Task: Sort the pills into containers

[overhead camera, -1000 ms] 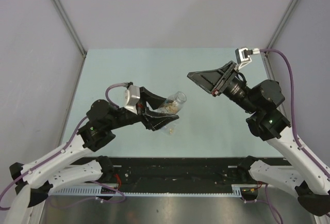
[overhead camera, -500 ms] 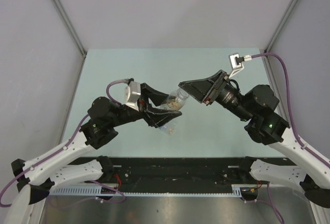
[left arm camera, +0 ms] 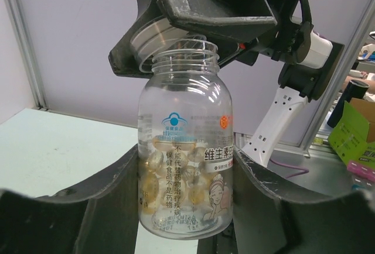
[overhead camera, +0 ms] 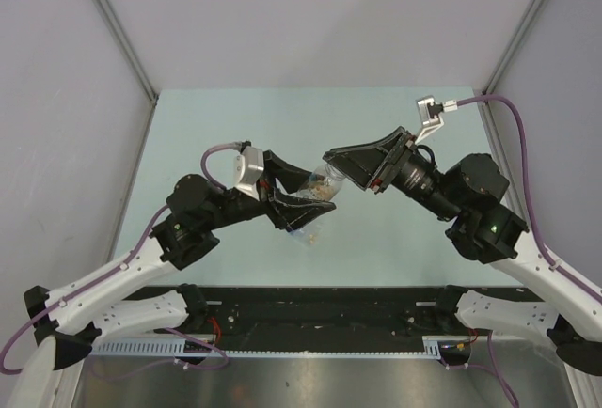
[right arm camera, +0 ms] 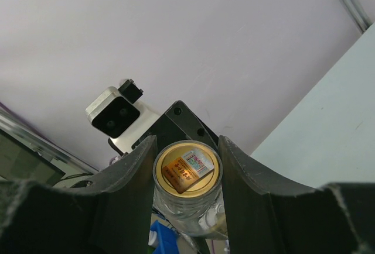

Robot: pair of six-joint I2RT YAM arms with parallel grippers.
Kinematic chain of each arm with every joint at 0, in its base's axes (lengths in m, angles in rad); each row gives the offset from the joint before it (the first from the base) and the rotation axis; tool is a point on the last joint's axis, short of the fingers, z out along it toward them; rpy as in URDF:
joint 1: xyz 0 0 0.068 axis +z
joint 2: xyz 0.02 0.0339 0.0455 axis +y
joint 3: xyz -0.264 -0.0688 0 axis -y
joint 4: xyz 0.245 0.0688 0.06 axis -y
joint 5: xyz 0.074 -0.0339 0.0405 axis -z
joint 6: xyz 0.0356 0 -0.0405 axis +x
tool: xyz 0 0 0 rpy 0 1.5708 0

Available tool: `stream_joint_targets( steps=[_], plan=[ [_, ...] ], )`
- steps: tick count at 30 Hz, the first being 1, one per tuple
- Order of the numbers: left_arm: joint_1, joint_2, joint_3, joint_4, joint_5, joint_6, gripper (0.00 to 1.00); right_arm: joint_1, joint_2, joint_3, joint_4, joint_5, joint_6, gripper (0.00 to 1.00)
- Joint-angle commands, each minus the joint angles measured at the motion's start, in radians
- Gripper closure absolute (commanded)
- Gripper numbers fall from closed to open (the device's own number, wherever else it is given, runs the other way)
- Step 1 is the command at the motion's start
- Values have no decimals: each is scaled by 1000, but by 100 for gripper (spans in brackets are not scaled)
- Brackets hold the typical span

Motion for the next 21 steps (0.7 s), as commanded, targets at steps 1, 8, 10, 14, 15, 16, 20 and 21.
stream_joint_targets(
  steps=[1, 8, 10, 14, 15, 16, 20, 21],
  plan=[
    [-8, 2, 36, 58, -35, -17, 100, 26, 34, 29, -7, -112, -33, 100],
    [-8, -21, 22, 60, -79, -40, 100, 74, 49, 29, -40, -140, -151, 100],
    [-8, -27, 17, 63, -87, -48, 99, 98, 48, 29, -64, -117, -211, 100],
    [-8, -41, 1, 81, -99, -80, 100, 123, 48, 29, -95, -90, -285, 100],
    [-8, -47, -1, 84, -99, -83, 100, 129, 46, 29, -103, -86, -298, 100],
    [-8, -50, -6, 88, -101, -89, 100, 134, 46, 29, -104, -79, -320, 100],
    [-8, -58, -12, 94, -102, -103, 99, 155, 49, 29, -118, -63, -369, 100],
    [-8, -59, -12, 95, -102, -104, 100, 158, 49, 29, -122, -63, -377, 100]
  ],
)
